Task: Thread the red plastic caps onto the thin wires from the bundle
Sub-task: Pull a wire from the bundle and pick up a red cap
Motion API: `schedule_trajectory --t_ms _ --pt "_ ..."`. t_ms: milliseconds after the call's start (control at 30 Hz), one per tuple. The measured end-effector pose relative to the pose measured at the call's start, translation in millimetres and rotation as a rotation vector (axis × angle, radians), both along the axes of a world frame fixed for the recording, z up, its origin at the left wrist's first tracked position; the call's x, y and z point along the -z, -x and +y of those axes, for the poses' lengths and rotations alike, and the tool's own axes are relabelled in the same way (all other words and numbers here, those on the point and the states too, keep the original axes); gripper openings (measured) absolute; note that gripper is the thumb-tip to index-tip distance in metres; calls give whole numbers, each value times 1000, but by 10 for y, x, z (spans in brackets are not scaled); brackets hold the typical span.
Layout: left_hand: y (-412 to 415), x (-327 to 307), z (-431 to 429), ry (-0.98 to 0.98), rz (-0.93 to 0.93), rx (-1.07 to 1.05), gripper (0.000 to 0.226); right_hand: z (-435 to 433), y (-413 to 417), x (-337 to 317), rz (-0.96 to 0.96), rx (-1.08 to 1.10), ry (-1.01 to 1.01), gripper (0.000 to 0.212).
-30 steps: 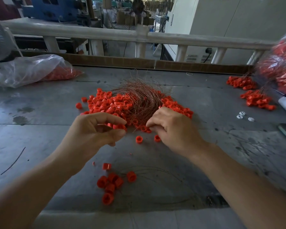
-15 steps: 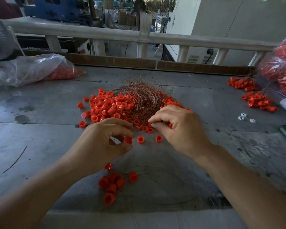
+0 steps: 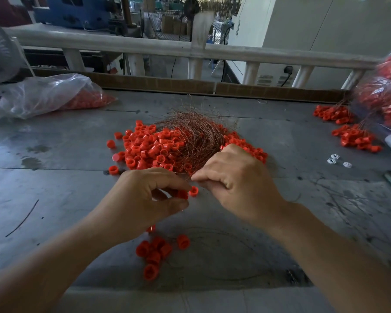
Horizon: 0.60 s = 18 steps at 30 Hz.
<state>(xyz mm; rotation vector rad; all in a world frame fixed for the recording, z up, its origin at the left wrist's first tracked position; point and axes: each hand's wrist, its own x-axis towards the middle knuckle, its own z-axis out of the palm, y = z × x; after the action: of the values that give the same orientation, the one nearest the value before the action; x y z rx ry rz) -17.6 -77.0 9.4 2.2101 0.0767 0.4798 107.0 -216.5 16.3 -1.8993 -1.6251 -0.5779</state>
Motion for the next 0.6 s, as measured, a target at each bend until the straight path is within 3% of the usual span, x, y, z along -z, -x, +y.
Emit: schedule_trajectory --t_ms 100,233,333,467,600 --pt "2 5 7 80 8 -25 21 -21 -26 -44 -7 8 -6 4" --pt "-15 -6 25 397 -67 6 33 -104 -58 -202 163 14 -113 4" --pt "-11 -38 2 560 -102 45 33 -157 -35 -299 138 18 -167 3" --pt "4 -67 -16 678 -79 47 34 -147 58 -300 111 -2 -121 3" --pt "12 -90 -7 729 -70 35 34 -119 122 -262 237 -39 -52 4"
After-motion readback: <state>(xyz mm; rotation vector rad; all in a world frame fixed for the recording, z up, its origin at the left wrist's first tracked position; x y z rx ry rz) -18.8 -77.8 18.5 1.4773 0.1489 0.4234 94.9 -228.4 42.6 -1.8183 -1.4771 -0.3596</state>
